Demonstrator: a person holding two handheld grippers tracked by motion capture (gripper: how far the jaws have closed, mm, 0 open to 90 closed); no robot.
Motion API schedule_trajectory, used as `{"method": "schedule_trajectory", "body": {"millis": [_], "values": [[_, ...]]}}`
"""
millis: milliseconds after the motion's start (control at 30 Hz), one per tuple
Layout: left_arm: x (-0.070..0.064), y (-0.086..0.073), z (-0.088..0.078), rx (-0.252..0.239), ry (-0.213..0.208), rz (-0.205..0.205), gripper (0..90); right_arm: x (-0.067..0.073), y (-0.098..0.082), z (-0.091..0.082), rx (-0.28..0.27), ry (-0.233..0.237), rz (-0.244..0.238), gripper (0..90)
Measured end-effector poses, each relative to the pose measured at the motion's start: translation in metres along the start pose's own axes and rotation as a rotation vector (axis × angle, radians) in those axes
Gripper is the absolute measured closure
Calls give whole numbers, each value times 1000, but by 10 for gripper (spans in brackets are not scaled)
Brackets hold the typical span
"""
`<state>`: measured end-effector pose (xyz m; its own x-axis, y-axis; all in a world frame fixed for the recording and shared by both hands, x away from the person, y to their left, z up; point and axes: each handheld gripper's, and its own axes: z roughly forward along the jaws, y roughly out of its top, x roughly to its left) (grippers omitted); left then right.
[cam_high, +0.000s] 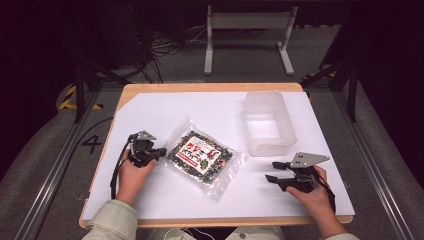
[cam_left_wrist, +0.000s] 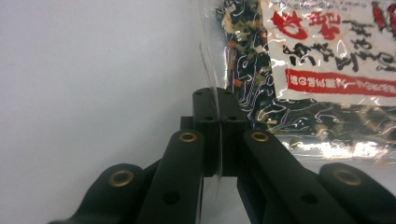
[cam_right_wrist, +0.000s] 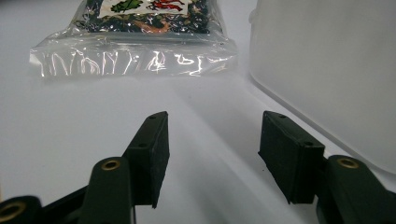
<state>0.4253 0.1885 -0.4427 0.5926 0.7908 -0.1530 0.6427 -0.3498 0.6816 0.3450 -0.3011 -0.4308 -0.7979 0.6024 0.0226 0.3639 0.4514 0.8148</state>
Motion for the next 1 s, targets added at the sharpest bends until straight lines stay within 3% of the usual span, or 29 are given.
{"method": "schedule_trajectory", "body": {"millis": [400, 633, 1000], "values": [[5, 1, -8, -46, -45, -49, 898, -1, 0, 0, 1, -3, -1, 423], [0, 6, -31, -113, -46, -35, 898, -1, -1, 0, 5, -13, 5, 427], [-16, 21, -70, -240, -125, -17, 899, -1, -1, -1, 2, -14, 7, 432]]}}
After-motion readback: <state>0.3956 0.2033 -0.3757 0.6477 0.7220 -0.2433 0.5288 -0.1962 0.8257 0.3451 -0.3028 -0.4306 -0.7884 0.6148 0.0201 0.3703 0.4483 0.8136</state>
